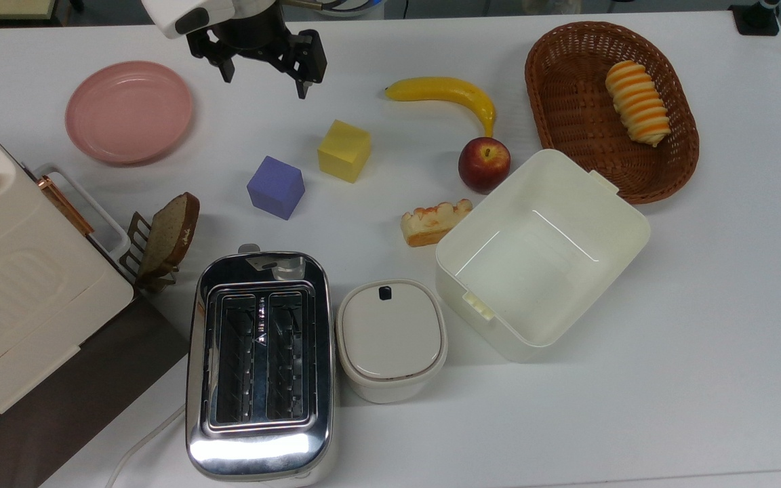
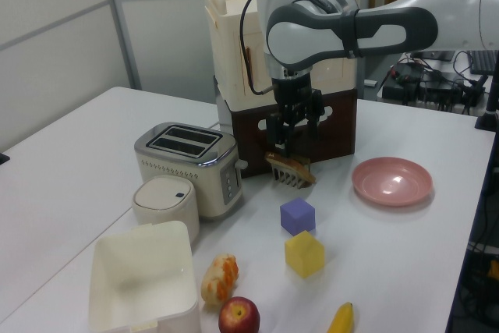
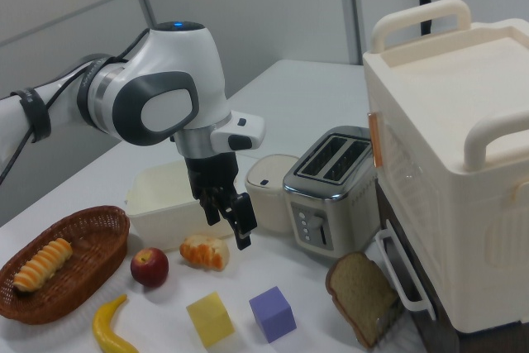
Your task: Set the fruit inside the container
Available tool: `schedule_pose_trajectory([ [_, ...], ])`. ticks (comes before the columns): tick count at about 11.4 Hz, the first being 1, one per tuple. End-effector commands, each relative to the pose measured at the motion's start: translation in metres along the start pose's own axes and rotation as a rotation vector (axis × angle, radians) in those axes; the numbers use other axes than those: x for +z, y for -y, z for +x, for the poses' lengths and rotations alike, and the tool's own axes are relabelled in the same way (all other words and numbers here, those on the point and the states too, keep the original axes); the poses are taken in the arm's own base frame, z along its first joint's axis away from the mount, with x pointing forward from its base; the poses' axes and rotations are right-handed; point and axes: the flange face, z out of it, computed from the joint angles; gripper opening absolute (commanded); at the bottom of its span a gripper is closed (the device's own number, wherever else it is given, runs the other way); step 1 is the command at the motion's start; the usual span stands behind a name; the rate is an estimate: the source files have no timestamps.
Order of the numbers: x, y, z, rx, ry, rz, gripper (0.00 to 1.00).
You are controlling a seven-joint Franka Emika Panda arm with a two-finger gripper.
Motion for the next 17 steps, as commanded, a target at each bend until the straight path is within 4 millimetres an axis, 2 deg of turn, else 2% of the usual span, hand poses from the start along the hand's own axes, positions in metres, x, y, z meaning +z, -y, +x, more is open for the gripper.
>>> schedule_pose_trajectory([
  [1,0.001,0.004,-0.002,-0.003,-0.021,-0.018,1.00],
  [5,0.004,0.007,-0.002,-0.007,-0.015,-0.020,1.00],
  [6,0.008,0.016,-0.003,-0.015,-0.007,-0.022,1.00],
  [7,0.021,0.036,-0.001,-0.041,0.016,-0.033,1.00],
  [8,0.037,0.067,-0.002,-0.085,0.044,-0.047,1.00],
  [10,0.063,0.129,-0.022,-0.083,0.055,-0.066,1.00],
  [11,0.081,0.164,-0.034,-0.092,0.038,-0.072,1.00],
  [13,0.119,0.218,-0.054,-0.135,0.006,-0.078,1.00],
  [15,0.152,0.262,-0.059,-0.075,-0.024,-0.082,1.00],
  [17,0.173,0.290,-0.060,-0.011,-0.073,-0.051,1.00],
])
